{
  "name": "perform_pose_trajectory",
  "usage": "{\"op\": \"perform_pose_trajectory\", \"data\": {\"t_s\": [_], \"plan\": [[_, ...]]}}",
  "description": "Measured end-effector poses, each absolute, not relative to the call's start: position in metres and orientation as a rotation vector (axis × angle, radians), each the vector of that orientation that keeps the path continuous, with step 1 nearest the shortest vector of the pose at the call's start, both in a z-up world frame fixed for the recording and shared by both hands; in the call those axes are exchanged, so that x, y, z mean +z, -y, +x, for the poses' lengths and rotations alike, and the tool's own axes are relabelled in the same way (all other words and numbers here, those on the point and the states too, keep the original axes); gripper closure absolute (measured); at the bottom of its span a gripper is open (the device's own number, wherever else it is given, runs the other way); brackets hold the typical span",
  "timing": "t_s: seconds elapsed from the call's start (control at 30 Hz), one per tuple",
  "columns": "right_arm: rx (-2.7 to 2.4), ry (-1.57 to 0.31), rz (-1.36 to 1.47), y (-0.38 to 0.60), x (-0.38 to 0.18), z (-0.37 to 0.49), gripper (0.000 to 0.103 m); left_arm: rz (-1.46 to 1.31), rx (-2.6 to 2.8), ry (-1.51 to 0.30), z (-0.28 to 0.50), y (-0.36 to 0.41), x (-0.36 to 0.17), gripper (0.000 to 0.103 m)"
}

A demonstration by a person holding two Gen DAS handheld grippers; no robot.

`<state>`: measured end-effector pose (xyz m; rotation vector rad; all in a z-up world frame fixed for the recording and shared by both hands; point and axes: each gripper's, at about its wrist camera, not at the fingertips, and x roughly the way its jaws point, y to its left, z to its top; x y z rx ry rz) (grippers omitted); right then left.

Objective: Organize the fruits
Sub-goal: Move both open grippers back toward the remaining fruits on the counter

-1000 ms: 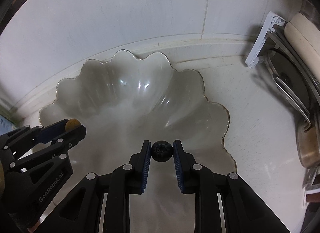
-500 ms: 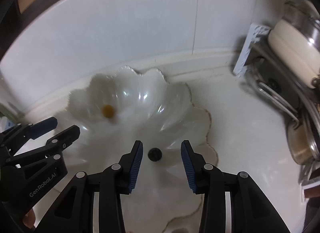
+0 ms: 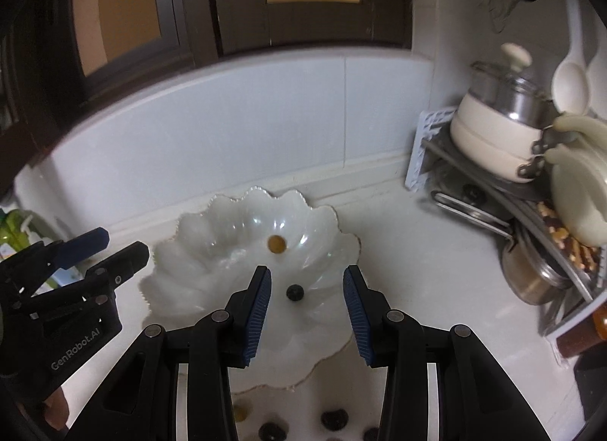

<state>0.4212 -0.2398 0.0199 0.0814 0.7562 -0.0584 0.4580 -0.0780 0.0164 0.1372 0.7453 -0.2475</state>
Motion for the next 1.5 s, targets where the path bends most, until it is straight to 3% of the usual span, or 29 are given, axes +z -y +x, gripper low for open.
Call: {"op": "perform_pose_trajectory", "data": {"t_s": [0.57,1.27,1.37,1.5], "plan": [[-0.093,-0.614,0.066,0.238,0.055,0.322,0.062,0.123,-0.326,-0.618,0.361,0.074,0.055,0.051],[-0.126,-0.588,0.113,0.248,0.043,0.239,0.062,0.104,-0.386,-0.636,0.286,0.077,0.040,0.050],[-0.119,-0.599,0.126,0.250,0.036,0.233,0.053,0.089,-0.395,-0.647,0.280,0.077,0.036,0.049],[-0.129,-0.614,0.118,0.254,0.028,0.228,0.052,0.092,-0.400,-0.662,0.273,0.077,0.028,0.048]]}}
